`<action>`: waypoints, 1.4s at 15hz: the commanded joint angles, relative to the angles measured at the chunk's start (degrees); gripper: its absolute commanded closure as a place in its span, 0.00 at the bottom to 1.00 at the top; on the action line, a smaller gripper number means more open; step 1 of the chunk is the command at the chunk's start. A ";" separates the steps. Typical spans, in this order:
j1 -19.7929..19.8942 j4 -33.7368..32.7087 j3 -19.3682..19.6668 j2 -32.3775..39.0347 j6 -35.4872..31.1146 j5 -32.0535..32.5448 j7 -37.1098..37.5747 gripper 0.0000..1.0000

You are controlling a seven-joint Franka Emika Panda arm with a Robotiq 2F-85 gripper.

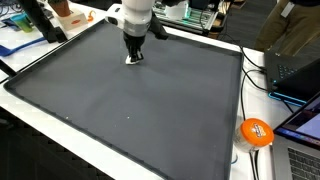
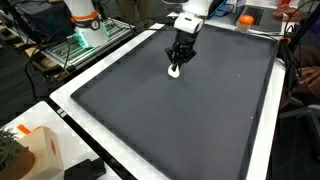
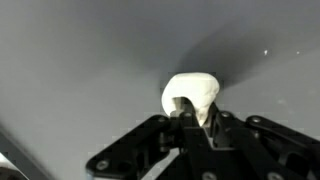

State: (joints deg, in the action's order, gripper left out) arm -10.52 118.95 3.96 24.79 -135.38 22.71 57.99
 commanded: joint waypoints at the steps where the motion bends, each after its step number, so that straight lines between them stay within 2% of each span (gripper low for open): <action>1: -0.55 2.46 -0.90 -2.41 -0.03 -2.20 -1.36 1.00; 5: -0.52 3.00 -2.14 -3.21 -0.24 -4.30 -2.72 0.98; 11: -1.21 2.16 -1.38 -1.59 0.37 -3.51 -1.38 0.99; 12: -1.19 2.02 -1.37 -1.43 0.58 -3.58 -1.43 0.69; 13: -1.18 2.05 -1.35 -1.41 0.49 -3.62 -1.40 0.68; 15: -1.04 2.12 -1.37 -1.42 0.29 -3.95 -1.52 0.55; 21: -0.20 2.72 -2.25 -1.85 -0.28 -6.95 -3.49 0.07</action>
State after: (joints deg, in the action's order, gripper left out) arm -11.11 120.47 2.10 23.80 -135.38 18.19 56.76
